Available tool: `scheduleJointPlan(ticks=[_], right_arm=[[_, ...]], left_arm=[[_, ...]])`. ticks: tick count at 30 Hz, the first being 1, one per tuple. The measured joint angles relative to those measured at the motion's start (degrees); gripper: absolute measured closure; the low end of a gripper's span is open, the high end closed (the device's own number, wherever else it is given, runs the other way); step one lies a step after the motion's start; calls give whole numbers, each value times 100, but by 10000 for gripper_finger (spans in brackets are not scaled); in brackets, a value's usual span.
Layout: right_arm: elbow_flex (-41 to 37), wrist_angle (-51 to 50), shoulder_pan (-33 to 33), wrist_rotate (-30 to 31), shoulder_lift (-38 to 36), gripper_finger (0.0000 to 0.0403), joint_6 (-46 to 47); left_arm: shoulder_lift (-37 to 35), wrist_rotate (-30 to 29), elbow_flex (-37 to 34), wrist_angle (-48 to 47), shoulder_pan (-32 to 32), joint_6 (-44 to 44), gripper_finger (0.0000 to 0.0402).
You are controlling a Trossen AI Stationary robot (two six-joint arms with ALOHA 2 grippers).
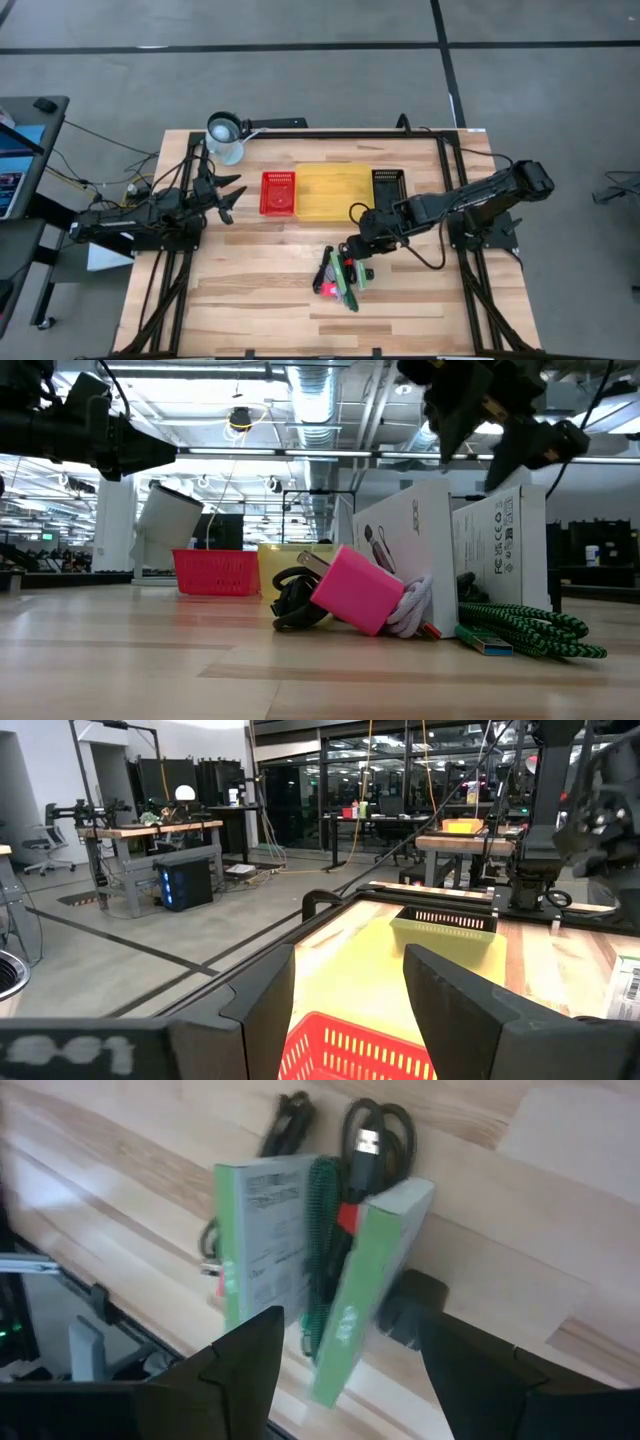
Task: Pick and place items into bin
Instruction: Put the right card reader box into the red bin
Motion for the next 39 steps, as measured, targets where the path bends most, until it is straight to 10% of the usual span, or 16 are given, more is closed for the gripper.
scheduleJointPlan(ticks=[11, 39], right_arm=[[1220, -1641, 146, 282, 1009, 177, -304], [1908, -1987, 226, 483, 1794, 177, -323]], left_arm=[[5, -1, -1, 0, 0, -1, 219], [1, 0, -2, -1, -1, 0, 219]])
